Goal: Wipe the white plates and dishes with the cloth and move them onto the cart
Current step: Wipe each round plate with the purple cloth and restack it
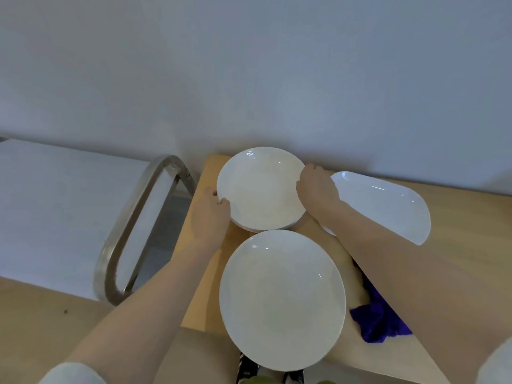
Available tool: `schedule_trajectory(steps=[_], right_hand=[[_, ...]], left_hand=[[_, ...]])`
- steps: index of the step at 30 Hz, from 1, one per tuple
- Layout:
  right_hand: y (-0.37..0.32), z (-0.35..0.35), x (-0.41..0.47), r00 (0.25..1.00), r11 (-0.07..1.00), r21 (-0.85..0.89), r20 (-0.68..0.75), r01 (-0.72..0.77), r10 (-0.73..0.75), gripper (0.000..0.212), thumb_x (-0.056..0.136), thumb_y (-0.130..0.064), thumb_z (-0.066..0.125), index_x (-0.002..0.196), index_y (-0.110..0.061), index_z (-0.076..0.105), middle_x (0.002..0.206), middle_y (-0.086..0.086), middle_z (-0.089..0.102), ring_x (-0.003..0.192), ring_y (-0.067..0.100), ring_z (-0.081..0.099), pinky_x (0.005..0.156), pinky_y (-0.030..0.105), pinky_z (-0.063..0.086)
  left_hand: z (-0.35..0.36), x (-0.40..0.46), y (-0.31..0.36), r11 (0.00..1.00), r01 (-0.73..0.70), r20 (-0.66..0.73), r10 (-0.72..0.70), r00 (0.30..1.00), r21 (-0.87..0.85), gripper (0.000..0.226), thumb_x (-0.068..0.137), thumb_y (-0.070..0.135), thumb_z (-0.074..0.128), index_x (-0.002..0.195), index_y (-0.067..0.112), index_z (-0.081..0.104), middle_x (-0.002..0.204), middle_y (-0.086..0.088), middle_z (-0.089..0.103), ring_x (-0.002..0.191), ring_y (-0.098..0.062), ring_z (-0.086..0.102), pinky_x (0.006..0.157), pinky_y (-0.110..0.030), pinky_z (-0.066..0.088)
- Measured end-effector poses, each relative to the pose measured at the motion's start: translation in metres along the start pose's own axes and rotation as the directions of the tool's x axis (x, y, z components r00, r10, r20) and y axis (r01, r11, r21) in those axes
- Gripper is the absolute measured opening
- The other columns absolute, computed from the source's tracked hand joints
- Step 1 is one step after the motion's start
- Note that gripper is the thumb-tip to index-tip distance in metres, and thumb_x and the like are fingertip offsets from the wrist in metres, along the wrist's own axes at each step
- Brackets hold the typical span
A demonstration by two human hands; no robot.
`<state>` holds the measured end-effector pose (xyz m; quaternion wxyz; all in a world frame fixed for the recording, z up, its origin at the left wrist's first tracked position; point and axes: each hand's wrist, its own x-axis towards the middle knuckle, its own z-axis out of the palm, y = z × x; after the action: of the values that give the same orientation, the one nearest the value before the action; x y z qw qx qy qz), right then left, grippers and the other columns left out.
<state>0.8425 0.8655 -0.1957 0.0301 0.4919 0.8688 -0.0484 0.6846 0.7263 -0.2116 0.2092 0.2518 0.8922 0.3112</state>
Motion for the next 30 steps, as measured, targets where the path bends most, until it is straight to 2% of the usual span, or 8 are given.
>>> schedule_trajectory(steps=[3, 6, 10, 14, 20, 24, 26, 30], right_hand=[[0.007, 0.001, 0.011, 1.000, 1.000, 0.003, -0.001, -0.008, 0.008, 0.020, 0.099, -0.016, 0.046, 0.114, -0.003, 0.047, 0.115, 0.011, 0.055, 0.106, 0.023, 0.054, 0.079, 0.026, 0.040], [0.009, -0.002, 0.019, 0.994, 0.978, 0.180, 0.044, -0.108, 0.101, 0.035, 0.097, -0.029, 0.052, 0.114, 0.001, 0.047, 0.110, 0.016, 0.059, 0.102, 0.030, 0.058, 0.071, 0.031, 0.039], [0.012, -0.003, 0.027, 0.988, 0.961, 0.240, 0.103, -0.139, 0.117, 0.027, 0.096, -0.021, 0.054, 0.111, 0.000, 0.048, 0.109, 0.019, 0.061, 0.099, 0.033, 0.059, 0.069, 0.032, 0.039], [0.016, -0.002, 0.029, 0.986, 0.932, 0.322, 0.095, -0.163, 0.140, 0.019, 0.095, -0.015, 0.054, 0.107, -0.001, 0.051, 0.108, 0.019, 0.061, 0.097, 0.034, 0.058, 0.069, 0.032, 0.039], [0.015, -0.011, 0.022, 0.987, 0.901, 0.404, 0.042, -0.160, 0.156, 0.018, 0.097, -0.014, 0.050, 0.110, -0.002, 0.050, 0.107, 0.017, 0.061, 0.096, 0.032, 0.058, 0.071, 0.033, 0.042], [0.019, -0.037, 0.015, 0.985, 0.855, 0.507, -0.056, -0.114, 0.165, 0.014, 0.096, -0.013, 0.049, 0.107, -0.004, 0.051, 0.100, 0.013, 0.061, 0.084, 0.026, 0.055, 0.069, 0.034, 0.042], [0.021, -0.051, 0.007, 0.980, 0.833, 0.546, -0.102, -0.088, 0.171, 0.011, 0.095, -0.014, 0.049, 0.103, -0.006, 0.051, 0.094, 0.009, 0.060, 0.080, 0.025, 0.053, 0.066, 0.033, 0.041], [0.025, -0.067, -0.018, 0.970, 0.832, 0.551, -0.161, -0.063, 0.180, 0.008, 0.092, -0.015, 0.049, 0.096, -0.008, 0.050, 0.082, 0.005, 0.057, 0.074, 0.026, 0.054, 0.063, 0.036, 0.044]], left_hand=[[0.002, -0.002, 0.002, 0.999, -0.004, -0.017, 0.004, 1.000, 0.033, 0.031, 0.094, 0.024, 0.048, 0.124, 0.018, 0.046, 0.102, -0.004, 0.062, 0.086, -0.022, 0.061, 0.075, -0.041, 0.057], [0.004, -0.001, 0.004, 0.999, -0.011, -0.028, 0.012, 1.000, 0.039, 0.027, 0.095, 0.023, 0.047, 0.121, 0.017, 0.044, 0.100, -0.005, 0.061, 0.080, -0.019, 0.059, 0.067, -0.036, 0.056], [0.005, -0.001, 0.004, 0.998, -0.017, -0.025, 0.018, 1.000, 0.059, 0.033, 0.096, 0.032, 0.050, 0.125, 0.018, 0.044, 0.109, -0.003, 0.062, 0.085, -0.016, 0.056, 0.069, -0.031, 0.051], [0.003, -0.002, 0.004, 0.998, -0.026, -0.026, 0.027, 0.999, 0.064, 0.033, 0.097, 0.027, 0.050, 0.128, 0.018, 0.043, 0.109, -0.004, 0.063, 0.085, -0.017, 0.058, 0.071, -0.033, 0.054], [-0.004, -0.006, 0.014, 0.998, -0.058, -0.041, 0.058, 0.997, 0.007, 0.032, 0.099, 0.024, 0.045, 0.130, 0.017, 0.041, 0.108, -0.004, 0.063, 0.090, -0.022, 0.062, 0.075, -0.038, 0.056], [-0.018, -0.006, 0.024, 0.990, -0.121, -0.083, 0.114, 0.990, -0.079, 0.029, 0.097, 0.022, 0.045, 0.126, 0.018, 0.045, 0.087, 0.007, 0.060, 0.075, -0.009, 0.058, 0.055, -0.025, 0.046], [-0.026, -0.008, 0.028, 0.982, -0.140, -0.112, 0.127, 0.986, -0.123, 0.029, 0.096, 0.022, 0.046, 0.126, 0.020, 0.046, 0.079, 0.016, 0.055, 0.072, -0.002, 0.055, 0.052, -0.023, 0.043], [-0.041, -0.019, 0.032, 0.971, -0.168, -0.091, 0.154, 0.984, -0.172, 0.027, 0.094, 0.023, 0.048, 0.121, 0.020, 0.048, 0.080, 0.012, 0.058, 0.073, -0.010, 0.059, 0.059, -0.036, 0.053]])
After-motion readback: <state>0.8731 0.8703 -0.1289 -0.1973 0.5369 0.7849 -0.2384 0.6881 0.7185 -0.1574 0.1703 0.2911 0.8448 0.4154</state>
